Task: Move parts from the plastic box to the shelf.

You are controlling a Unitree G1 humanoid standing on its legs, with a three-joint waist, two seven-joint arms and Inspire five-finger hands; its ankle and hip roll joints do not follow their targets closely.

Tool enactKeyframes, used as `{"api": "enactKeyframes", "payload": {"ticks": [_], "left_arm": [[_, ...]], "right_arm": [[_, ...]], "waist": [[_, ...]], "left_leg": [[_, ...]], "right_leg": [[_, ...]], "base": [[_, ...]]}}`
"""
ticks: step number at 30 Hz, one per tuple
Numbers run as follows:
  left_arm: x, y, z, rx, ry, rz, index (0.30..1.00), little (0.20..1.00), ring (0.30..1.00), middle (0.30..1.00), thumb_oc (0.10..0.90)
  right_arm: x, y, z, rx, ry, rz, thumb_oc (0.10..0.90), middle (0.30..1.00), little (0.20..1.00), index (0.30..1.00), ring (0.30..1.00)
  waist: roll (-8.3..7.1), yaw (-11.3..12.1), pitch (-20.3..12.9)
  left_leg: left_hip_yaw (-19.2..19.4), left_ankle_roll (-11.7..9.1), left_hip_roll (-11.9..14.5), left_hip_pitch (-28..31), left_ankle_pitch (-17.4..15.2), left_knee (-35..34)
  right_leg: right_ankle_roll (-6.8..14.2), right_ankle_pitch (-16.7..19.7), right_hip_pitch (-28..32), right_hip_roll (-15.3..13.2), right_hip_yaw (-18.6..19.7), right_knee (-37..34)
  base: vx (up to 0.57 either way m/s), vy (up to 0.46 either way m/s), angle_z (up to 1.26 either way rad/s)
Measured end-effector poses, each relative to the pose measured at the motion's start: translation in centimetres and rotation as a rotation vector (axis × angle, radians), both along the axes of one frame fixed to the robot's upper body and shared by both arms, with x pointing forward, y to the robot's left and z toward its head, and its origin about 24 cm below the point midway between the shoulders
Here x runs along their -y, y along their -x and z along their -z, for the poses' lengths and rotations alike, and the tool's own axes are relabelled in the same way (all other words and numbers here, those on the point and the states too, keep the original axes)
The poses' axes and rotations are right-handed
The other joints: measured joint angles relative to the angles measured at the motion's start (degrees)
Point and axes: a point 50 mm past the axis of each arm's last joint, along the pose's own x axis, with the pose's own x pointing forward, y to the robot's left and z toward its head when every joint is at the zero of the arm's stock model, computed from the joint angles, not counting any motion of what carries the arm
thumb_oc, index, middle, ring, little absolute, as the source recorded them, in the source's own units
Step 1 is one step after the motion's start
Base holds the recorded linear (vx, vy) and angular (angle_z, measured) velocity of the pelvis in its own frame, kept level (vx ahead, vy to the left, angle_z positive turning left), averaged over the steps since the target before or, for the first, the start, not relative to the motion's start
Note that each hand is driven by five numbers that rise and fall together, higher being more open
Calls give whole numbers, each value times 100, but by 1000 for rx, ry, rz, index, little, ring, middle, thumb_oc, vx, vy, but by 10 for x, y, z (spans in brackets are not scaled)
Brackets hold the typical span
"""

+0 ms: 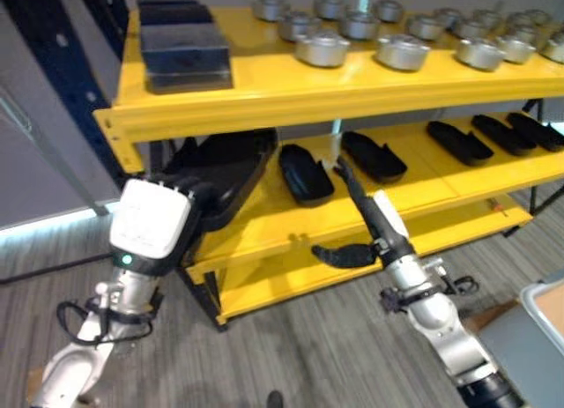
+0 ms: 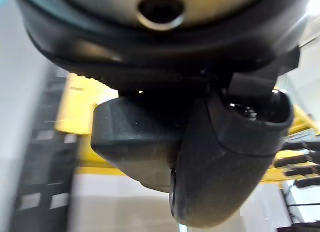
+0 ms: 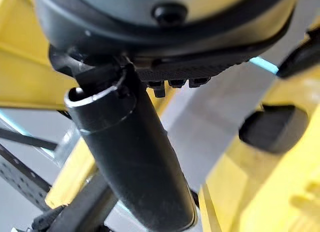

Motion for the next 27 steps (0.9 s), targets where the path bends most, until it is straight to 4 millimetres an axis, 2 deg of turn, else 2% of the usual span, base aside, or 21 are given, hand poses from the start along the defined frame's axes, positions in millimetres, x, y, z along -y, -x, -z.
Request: {"api": "enactKeyframes", "payload": {"ticks": [2, 4, 5, 6, 7, 9, 11, 12, 13, 14, 15, 16, 17, 18, 19, 22, 27], "left_arm": [[8, -3, 1, -4, -6, 43, 300, 300, 300, 300, 400], [19, -8, 0, 6, -22, 94, 300, 300, 300, 300, 400], [21, -8, -1, 9, -30, 104, 300, 300, 300, 300, 400], [21, -7, 1, 4, -33, 108, 300, 300, 300, 300, 400], [21, -5, 4, -9, -32, 108, 300, 300, 300, 300, 400], [21, -4, 4, -14, -34, 108, 300, 300, 300, 300, 400], [17, -5, 3, -4, -23, 77, 300, 300, 300, 300, 400], [15, -5, 5, -15, -17, 62, 300, 300, 300, 300, 400], [12, -3, 9, -32, -6, 41, 300, 300, 300, 300, 400], [11, -2, 9, -34, 3, 33, 300, 300, 300, 300, 400], [8, -2, 8, -24, 18, 18, 300, 300, 300, 300, 400], [5, 1, 4, -10, 18, 8, 300, 300, 300, 300, 400], [2, 1, 1, 2, 44, -4, 300, 300, 300, 300, 400], [1, 2, 1, 5, 71, -9, 300, 300, 300, 300, 400], [-1, 2, -1, 8, 80, -12, 300, 300, 300, 300, 400], [-1, 4, 0, -4, 92, -6, 300, 300, 300, 300, 400], [3, 4, 1, -6, 109, 15, 300, 300, 300, 300, 400]], "right_arm": [[6, 4, 6, -22, 0, 23, 900, 1000, 1000, 1000, 1000], [20, 13, 11, -45, -2, 76, 900, 1000, 1000, 1000, 1000], [22, 14, 13, -52, 0, 87, 900, 1000, 1000, 1000, 1000], [23, 15, 14, -60, 3, 91, 900, 1000, 1000, 1000, 1000], [26, 16, 14, -63, 15, 93, 900, 1000, 1000, 1000, 1000], [31, 16, 13, -59, 18, 107, 900, 1000, 1000, 1000, 1000], [32, 13, 9, -42, 17, 109, 900, 1000, 1000, 1000, 1000], [31, 12, 7, -37, 18, 102, 900, 1000, 1000, 1000, 1000], [32, 10, 4, -29, 35, 92, 900, 1000, 1000, 1000, 1000], [33, 10, 4, -29, 42, 87, 900, 1000, 1000, 1000, 1000], [34, 9, 3, -24, 39, 79, 900, 1000, 1000, 1000, 1000], [33, 9, 2, -22, 18, 80, 900, 1000, 1000, 1000, 1000], [34, 7, 0, -19, 0, 77, 900, 1000, 1000, 1000, 1000], [34, 6, -1, -13, -1, 77, 900, 1000, 1000, 1000, 1000], [34, 5, -3, -8, -3, 74, 900, 1000, 1000, 1000, 1000], [36, 4, -4, -7, -1, 74, 900, 1000, 1000, 1000, 1000], [42, 4, -6, -9, 4, 84, 900, 1000, 1000, 1000, 1000]], "waist": [[-1, -143, 43], [-21, -424, 105], [-59, -456, 150], [-101, -382, 173], [-176, -287, 191], [-310, -339, 176], [-495, -235, 183], [-430, -242, 212], [-172, -310, 366], [-172, -302, 358], [-249, -314, 342], [-424, -308, 255], [-516, -298, 187], [-442, -299, 187], [-377, -299, 189], [-298, -299, 187], [-118, -435, 199]], "left_leg": [[-306, -36, -114, -84, 20, 26], [-696, -17, -252, -205, -11, 135], [-673, -2, -274, -161, 8, 115], [-640, -34, -302, -104, -16, 94], [-658, -126, -375, 5, -93, 66], [-837, -166, -446, 77, -150, 51], [-928, -286, -401, 84, -214, 75], [-943, -361, -251, 91, -195, 68], [-982, -443, 210, 278, -178, 27], [-960, -544, 313, 307, -190, 29], [-978, -749, 389, 364, -255, 27], [-919, -830, 444, 385, -359, -13], [-943, -953, 582, 397, -428, -80], [-938, -1052, 792, 342, -393, -87], [-918, -1187, 1084, 303, -368, -98], [-802, -1296, 1429, 233, -304, -61], [-749, -1516, 1649, -126, -186, 228]], "right_leg": [[137, 335, 29, 50, 351, -1146], [147, 544, 152, 111, 1168, -1689], [125, 642, 118, 101, 1141, -1671], [127, 763, 55, 92, 1020, -1673], [138, 945, 108, 47, 520, -1709], [116, 1036, 371, 156, 427, -1704], [13, 1017, 642, 421, 347, -1561], [-28, 852, 642, 542, 345, -1430], [71, 392, 420, 825, 380, -753], [-5, 276, 410, 905, 369, -928], [-85, 381, 480, 944, 192, -1108], [-137, 549, 443, 982, 209, -1259], [-478, 275, 415, 1111, 140, -1268], [-506, 327, 383, 1325, 135, -1272], [-669, 220, 369, 1627, 98, -1288], [-901, 101, 328, 1965, 5, -1272], [-1078, 10, 206, 2225, -109, -1276]], "base": [[134, -147, 76], [91, -113, 122], [149, -184, 75], [208, -270, 11], [161, -200, 3], [132, -213, 36], [185, -388, 35], [243, -598, 30], [156, -411, 14], [164, -425, 12], [79, -229, 6], [102, -315, 7], [82, -294, -2], [92, -315, -2], [64, -227, -1], [55, -174, -3], [16, -155, 11]]}}
